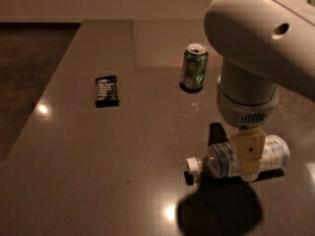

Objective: Knock blue plastic bottle over

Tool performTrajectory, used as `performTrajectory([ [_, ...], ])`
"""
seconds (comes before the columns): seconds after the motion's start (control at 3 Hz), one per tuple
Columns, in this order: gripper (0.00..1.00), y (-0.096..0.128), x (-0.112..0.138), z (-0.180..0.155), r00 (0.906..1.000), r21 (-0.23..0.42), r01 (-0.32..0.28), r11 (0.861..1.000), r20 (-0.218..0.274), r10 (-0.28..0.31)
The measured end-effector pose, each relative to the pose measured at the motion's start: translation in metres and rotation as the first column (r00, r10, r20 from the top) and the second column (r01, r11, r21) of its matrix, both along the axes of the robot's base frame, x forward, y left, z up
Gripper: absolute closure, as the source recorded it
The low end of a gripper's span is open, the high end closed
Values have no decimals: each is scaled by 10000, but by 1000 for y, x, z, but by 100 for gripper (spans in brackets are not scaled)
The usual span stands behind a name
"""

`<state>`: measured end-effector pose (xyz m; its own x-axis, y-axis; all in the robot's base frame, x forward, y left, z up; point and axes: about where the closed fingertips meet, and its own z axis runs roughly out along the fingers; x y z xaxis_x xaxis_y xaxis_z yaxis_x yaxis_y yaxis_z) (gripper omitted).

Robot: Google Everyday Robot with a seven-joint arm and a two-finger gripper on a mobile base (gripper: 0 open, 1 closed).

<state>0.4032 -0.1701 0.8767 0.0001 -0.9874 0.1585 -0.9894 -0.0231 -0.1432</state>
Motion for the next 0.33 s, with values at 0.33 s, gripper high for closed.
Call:
performTrajectory([
  [0.33,0,0,0,0,10000,0,0,10000,2,0],
])
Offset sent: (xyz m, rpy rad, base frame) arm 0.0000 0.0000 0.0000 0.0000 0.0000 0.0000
